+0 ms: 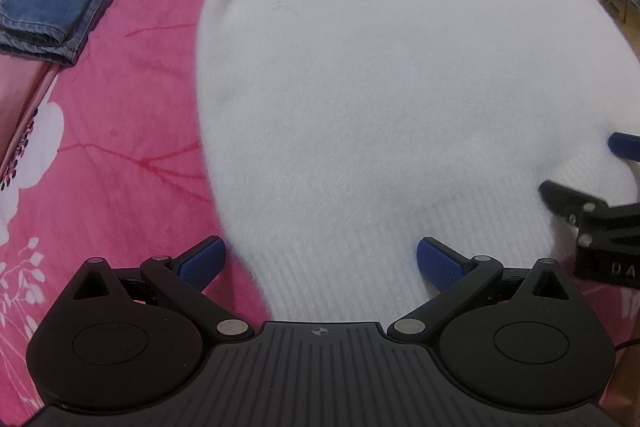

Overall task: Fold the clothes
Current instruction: 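Move both open tools over the flat cream sweater toward its hem, then lower the left tool onto the sweater hem and close on it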

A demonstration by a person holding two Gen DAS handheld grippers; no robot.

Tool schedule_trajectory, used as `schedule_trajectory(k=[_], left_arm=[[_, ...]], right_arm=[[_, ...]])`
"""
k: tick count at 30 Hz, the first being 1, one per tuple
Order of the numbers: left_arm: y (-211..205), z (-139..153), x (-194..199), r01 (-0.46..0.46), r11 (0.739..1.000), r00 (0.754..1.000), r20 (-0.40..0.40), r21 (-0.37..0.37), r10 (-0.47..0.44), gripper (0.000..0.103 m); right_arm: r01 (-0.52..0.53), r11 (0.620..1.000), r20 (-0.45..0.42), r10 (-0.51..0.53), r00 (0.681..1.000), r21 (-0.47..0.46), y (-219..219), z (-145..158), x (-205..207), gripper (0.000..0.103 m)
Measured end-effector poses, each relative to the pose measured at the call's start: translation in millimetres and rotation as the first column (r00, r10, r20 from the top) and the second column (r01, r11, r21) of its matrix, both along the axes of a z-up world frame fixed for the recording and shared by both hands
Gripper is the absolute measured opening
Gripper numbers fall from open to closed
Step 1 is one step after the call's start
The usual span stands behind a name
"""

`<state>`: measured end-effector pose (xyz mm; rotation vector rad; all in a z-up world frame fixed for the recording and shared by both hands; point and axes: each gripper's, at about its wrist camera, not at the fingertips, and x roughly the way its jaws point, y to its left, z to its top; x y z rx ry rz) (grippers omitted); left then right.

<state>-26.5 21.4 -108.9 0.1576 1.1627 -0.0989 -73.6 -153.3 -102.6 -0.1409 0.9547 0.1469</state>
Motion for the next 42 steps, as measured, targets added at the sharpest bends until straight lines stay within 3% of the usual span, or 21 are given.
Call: schedule_trajectory(k=[4, 26, 42], left_arm=[[1, 0, 0, 0.000, 1.000, 1.000, 0.000, -0.003, 0.000, 0.103], [13, -4, 2, -0.059, 0.996, 0.997, -0.046, -0.066, 0.056, 0.103], [16, -2, 0, -0.007, 0.997, 0.999, -0.041, -0.082, 0.004, 0.103]], right_arm=[[0.000, 1.000, -0.015, 0.000, 1.000, 0.002, 1, -2, 0, 0.103], [0.011, 1.000, -0.016, -0.011, 1.000, 0.014, 0, -4, 0, 0.103], [0.007, 0.999, 0.001, -0.007, 1.000, 0.034, -4, -4, -2, 0.103]])
